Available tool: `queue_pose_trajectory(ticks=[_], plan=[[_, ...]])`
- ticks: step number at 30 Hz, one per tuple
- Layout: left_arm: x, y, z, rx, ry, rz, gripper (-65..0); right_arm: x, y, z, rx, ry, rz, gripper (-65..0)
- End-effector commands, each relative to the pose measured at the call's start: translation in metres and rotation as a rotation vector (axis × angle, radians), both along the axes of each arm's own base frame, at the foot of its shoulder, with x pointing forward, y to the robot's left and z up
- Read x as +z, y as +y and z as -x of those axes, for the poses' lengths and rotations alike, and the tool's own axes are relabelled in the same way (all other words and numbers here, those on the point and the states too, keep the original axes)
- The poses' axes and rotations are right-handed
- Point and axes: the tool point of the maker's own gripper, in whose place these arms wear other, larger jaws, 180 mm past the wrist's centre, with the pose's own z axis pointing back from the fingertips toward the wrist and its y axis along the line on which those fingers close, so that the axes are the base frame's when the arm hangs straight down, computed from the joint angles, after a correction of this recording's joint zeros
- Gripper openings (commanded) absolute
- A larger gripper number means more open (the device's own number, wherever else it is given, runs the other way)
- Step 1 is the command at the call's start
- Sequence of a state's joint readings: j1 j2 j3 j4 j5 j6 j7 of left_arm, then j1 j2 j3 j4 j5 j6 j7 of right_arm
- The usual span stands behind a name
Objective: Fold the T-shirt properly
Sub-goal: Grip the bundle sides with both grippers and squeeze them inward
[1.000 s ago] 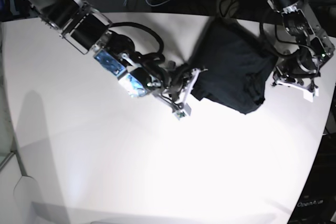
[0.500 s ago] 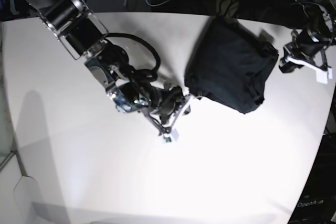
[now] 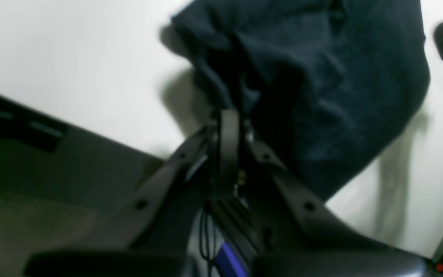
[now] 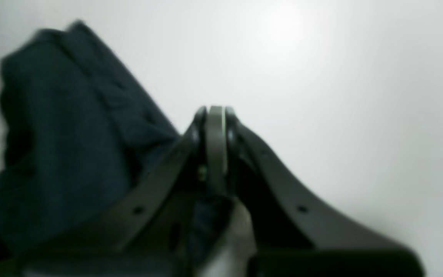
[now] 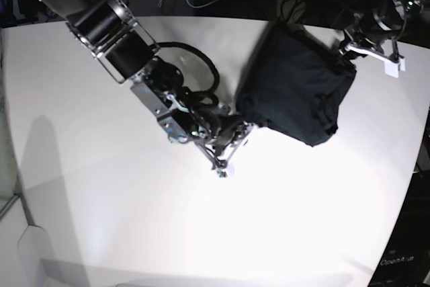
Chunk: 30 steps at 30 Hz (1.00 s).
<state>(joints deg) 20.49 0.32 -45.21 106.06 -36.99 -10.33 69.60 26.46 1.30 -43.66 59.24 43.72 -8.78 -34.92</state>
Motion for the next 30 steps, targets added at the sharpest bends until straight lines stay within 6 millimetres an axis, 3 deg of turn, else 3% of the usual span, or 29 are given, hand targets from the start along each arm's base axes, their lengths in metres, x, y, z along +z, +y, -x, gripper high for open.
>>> queue_pose_trajectory(ticks=[1,5,12,16,22,30], plan=[[0.006,0.004,-0.004,0.007,-0.026,-0.019,-65.0,0.025,0.008,-0.021,-0.005,-0.079,-0.033,-65.0],[-0.014,0.008,0.003,0.033,0.025,-0.008,-65.0,0.012,0.007,-0.017,-0.015,-0.048,-0.021,-65.0],[-0.038,0.022,0.002,0.079,0.053,-0.001,-65.0,0.008,0.021,-0.006,0.042,-0.067,-0.004,-65.0],[-0.044,0.034,-0.008,0.1,0.05,-0.048,-65.0,-0.005,0.028,0.015,0.086,-0.031,0.011,-65.0],[-0.046,0.043,-0.032,0.103,0.05,-0.104,-65.0,-0.018,0.019,0.029,0.101,0.03,0.04,-65.0],[-0.031,0.042,-0.075,0.078,-0.005,-0.139,-65.0,0.001,0.002,0.042,0.13,-0.022,0.018,-65.0]])
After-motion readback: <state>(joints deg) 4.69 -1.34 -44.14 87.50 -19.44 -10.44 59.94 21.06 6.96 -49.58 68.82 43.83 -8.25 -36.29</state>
